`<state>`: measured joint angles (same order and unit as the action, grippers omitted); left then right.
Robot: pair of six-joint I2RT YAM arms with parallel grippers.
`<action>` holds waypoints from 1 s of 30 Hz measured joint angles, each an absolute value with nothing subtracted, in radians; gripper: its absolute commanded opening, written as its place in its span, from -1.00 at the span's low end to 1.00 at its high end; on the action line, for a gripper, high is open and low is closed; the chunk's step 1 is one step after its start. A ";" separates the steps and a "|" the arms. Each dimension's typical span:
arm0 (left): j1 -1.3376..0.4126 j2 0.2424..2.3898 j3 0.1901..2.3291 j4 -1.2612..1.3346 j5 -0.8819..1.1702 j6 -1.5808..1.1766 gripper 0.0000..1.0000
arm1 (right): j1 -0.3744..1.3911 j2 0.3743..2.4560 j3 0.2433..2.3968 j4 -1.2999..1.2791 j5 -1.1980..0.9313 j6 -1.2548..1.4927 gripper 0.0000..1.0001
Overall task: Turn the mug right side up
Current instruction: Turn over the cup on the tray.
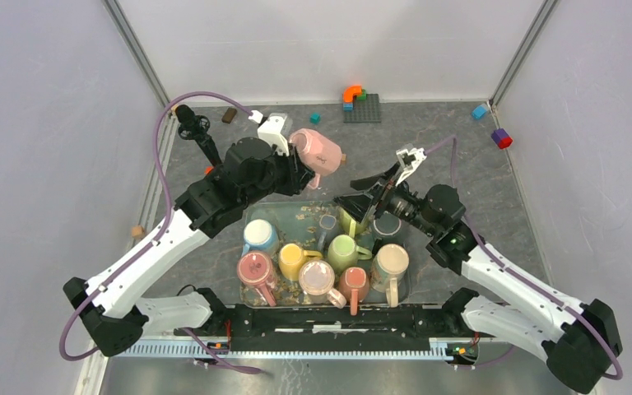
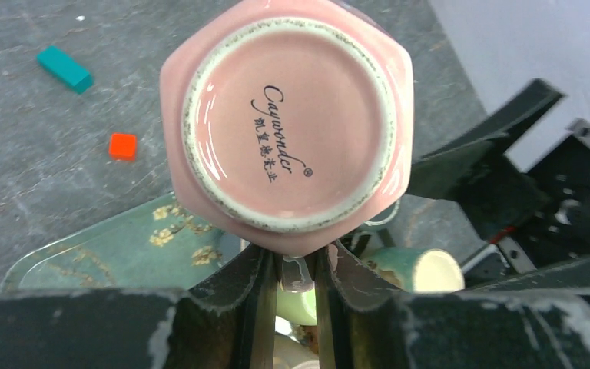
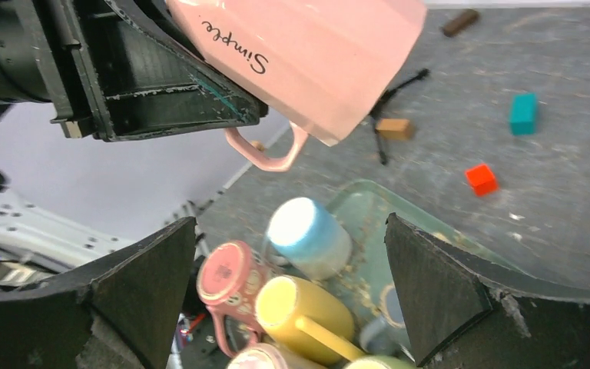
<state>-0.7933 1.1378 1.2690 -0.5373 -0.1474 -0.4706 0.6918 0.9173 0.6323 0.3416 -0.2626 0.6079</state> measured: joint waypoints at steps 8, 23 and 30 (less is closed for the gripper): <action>-0.793 1.136 1.304 -0.489 -0.037 -0.474 -0.96 | 0.670 1.025 0.544 0.763 -0.424 0.850 0.96; -0.787 1.136 1.304 -0.403 0.039 -0.524 -0.96 | 0.658 1.223 0.511 1.276 -0.464 1.128 0.96; -0.787 1.136 1.304 -0.383 0.049 -0.533 -0.95 | 0.656 1.271 0.500 1.380 -0.447 1.195 0.96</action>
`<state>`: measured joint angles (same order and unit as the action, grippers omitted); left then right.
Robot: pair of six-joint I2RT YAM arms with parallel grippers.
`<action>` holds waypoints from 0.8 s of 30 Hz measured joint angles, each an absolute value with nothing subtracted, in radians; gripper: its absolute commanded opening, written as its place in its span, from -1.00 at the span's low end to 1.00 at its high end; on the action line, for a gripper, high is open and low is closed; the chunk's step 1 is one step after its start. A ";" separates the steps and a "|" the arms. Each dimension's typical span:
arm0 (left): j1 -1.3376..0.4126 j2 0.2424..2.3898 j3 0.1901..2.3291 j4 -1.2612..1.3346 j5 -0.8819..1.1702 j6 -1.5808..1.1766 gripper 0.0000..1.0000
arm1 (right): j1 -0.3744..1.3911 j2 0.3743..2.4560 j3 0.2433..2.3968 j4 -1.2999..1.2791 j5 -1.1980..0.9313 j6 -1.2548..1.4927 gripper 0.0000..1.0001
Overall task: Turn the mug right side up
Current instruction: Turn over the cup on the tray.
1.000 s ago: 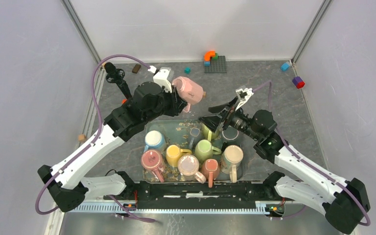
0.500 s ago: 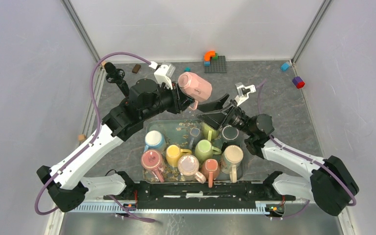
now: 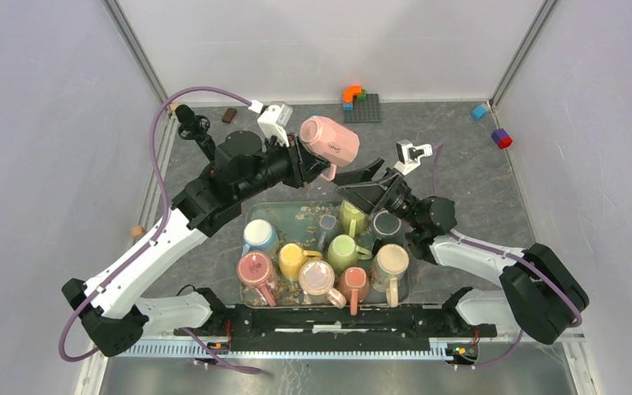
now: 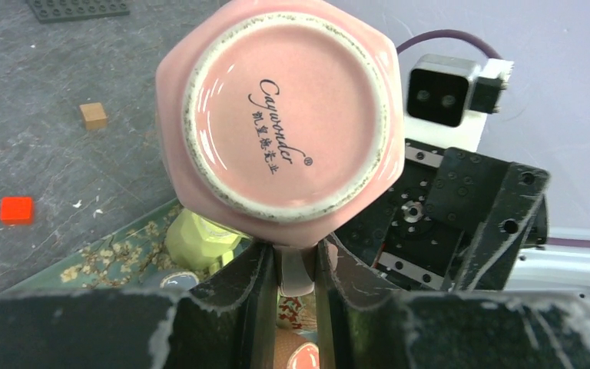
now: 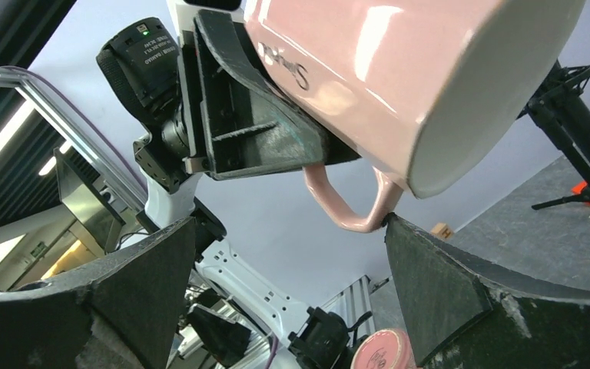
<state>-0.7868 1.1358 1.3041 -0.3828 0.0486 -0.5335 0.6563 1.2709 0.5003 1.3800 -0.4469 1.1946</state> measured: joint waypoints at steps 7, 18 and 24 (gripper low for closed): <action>-0.793 1.136 1.299 -0.319 0.089 -0.575 -0.96 | 0.666 1.309 0.500 1.403 -0.453 1.240 0.92; -0.794 1.136 1.207 -0.210 0.143 -0.633 -0.96 | 0.666 1.347 0.525 1.467 -0.452 1.324 0.66; -0.793 1.102 1.137 -0.111 0.165 -0.666 -0.96 | 0.665 1.348 0.530 1.467 -0.445 1.349 0.34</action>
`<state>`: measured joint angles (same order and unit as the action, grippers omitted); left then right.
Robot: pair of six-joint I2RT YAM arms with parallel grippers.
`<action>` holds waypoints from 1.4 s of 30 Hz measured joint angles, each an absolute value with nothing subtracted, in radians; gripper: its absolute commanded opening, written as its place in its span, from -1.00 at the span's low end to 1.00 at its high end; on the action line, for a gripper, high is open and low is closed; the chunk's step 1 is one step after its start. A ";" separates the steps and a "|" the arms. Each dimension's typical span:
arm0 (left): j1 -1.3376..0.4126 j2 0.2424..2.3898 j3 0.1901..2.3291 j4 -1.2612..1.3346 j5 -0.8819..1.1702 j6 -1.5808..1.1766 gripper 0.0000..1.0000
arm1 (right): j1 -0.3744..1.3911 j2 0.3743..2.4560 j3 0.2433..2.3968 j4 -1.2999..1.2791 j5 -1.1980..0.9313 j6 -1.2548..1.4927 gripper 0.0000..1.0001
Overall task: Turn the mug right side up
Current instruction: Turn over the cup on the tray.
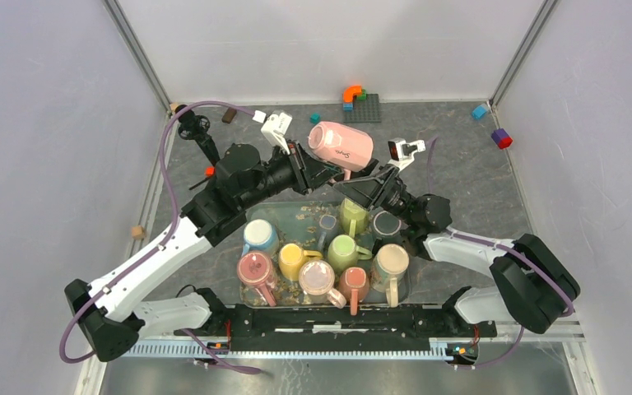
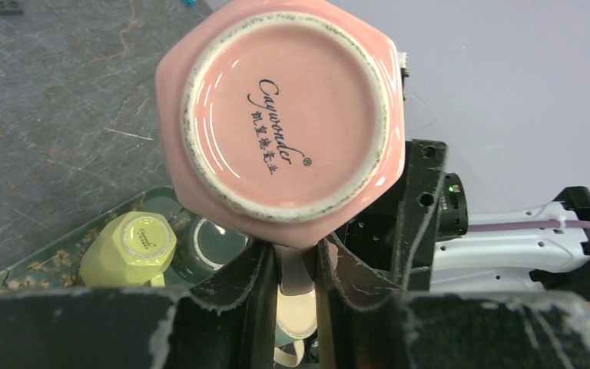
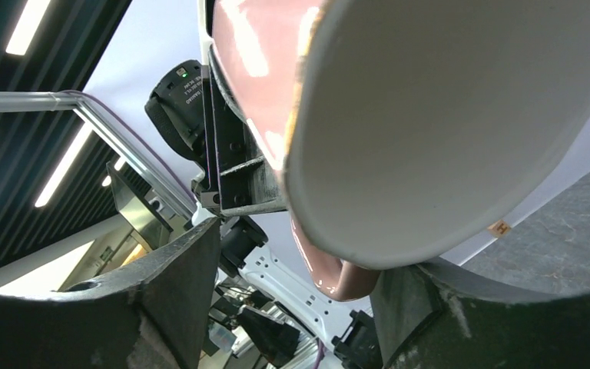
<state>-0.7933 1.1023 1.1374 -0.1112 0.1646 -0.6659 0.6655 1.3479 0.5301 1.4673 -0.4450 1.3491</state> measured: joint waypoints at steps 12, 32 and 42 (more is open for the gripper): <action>-0.794 1.060 1.086 -0.025 0.201 -0.697 -0.96 | 0.666 1.356 0.544 1.466 -0.444 1.364 -0.40; -0.785 1.037 1.046 0.008 0.199 -0.709 -0.54 | 0.672 1.211 0.594 1.156 -0.458 1.107 -1.00; -0.765 1.089 1.091 -0.015 0.162 -0.681 -0.27 | 0.664 1.180 0.643 0.991 -0.410 0.984 -1.00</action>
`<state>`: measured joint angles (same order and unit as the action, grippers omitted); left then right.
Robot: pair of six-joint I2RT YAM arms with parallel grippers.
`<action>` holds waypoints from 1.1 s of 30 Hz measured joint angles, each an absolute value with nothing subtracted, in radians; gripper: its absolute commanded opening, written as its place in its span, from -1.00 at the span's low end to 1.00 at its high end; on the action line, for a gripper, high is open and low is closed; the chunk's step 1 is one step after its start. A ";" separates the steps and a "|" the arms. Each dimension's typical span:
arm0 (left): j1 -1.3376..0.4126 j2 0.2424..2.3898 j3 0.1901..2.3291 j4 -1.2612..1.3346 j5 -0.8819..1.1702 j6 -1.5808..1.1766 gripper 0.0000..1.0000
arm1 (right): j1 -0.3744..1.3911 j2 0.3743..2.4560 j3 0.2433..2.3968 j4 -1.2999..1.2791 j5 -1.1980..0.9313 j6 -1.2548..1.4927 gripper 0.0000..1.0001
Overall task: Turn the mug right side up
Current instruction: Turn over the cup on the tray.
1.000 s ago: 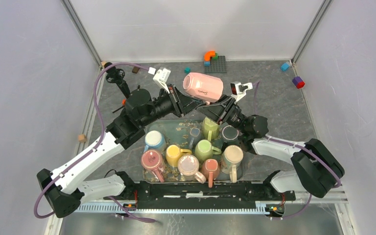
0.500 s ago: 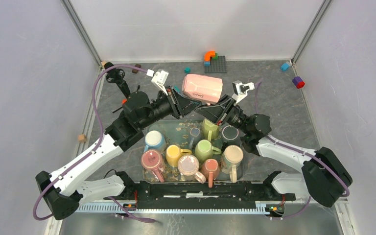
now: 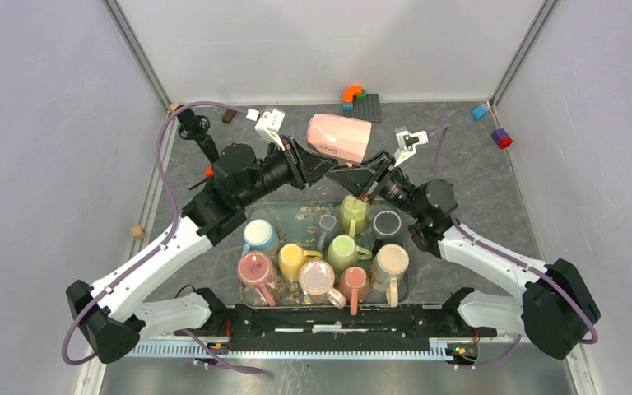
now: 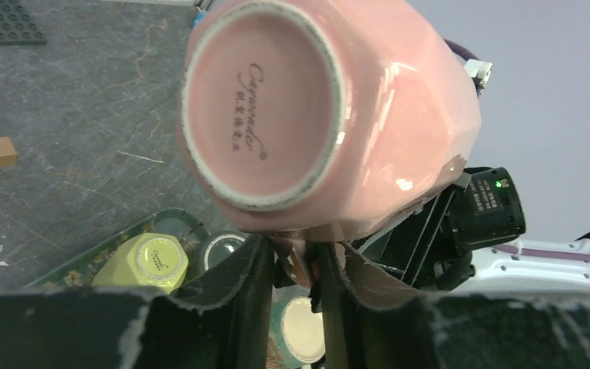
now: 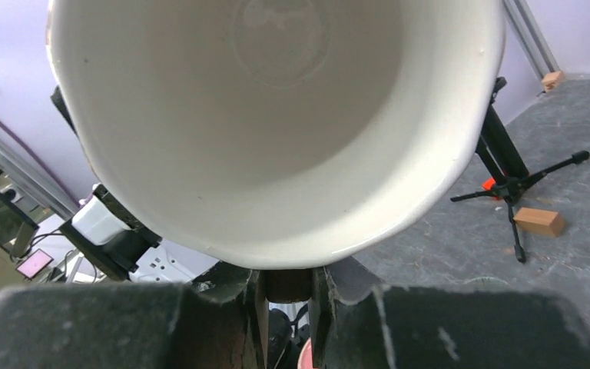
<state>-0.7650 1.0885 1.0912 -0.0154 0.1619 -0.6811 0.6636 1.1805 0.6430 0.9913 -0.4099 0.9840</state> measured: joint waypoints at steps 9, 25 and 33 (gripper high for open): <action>-0.761 1.098 1.091 -0.031 0.162 -0.654 0.26 | 0.666 1.179 0.676 0.871 -0.381 0.923 -1.00; -0.771 1.105 1.048 -0.074 0.210 -0.631 0.99 | 0.659 1.166 0.684 0.606 -0.249 0.789 -1.00; -0.772 1.090 1.047 -0.165 0.156 -0.605 0.99 | 0.606 1.166 0.707 0.459 -0.204 0.733 -1.00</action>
